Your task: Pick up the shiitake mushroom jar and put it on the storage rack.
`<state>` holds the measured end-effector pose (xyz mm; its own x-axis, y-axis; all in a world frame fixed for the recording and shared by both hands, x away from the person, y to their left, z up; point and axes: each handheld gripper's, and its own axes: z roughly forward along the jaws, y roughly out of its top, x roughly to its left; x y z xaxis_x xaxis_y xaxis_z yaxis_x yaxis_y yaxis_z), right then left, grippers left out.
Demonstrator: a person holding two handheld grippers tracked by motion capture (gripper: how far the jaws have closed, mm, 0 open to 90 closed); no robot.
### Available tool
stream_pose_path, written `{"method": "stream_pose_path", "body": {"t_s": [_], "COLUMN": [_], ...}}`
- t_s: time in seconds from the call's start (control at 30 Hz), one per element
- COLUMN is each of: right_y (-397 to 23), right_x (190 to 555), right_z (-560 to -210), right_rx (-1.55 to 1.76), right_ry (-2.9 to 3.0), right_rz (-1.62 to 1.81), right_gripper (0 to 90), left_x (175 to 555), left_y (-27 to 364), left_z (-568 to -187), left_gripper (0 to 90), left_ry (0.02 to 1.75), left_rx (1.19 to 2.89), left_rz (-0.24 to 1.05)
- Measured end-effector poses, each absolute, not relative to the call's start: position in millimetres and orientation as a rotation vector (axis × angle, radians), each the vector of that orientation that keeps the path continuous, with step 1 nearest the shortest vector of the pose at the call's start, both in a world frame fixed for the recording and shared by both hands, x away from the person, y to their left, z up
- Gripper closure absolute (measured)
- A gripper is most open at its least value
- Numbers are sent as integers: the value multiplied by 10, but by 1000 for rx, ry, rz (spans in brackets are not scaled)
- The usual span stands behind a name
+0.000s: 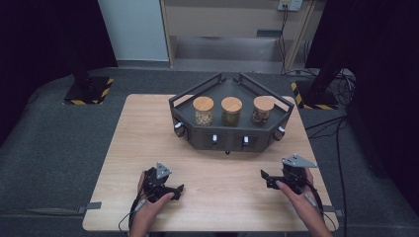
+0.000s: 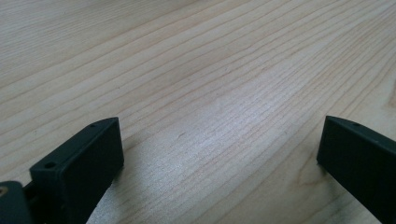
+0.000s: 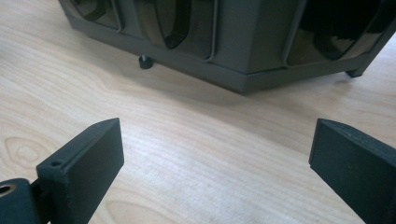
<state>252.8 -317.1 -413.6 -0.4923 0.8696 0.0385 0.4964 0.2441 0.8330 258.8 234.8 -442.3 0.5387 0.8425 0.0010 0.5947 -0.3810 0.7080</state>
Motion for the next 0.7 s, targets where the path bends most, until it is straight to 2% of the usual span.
{"method": "stream_pose_path", "body": {"t_s": [0.7], "right_y": [-2916], "right_x": [2330], "right_z": [-4366], "right_rx": [1183], "right_ry": [2234], "right_rz": [1116], "right_gripper": [33], "left_x": [2587], "left_y": [2347], "left_z": [-4423], "left_gripper": [0], "left_ry": [1156], "left_rx": [2114], "left_rz": [481]}}
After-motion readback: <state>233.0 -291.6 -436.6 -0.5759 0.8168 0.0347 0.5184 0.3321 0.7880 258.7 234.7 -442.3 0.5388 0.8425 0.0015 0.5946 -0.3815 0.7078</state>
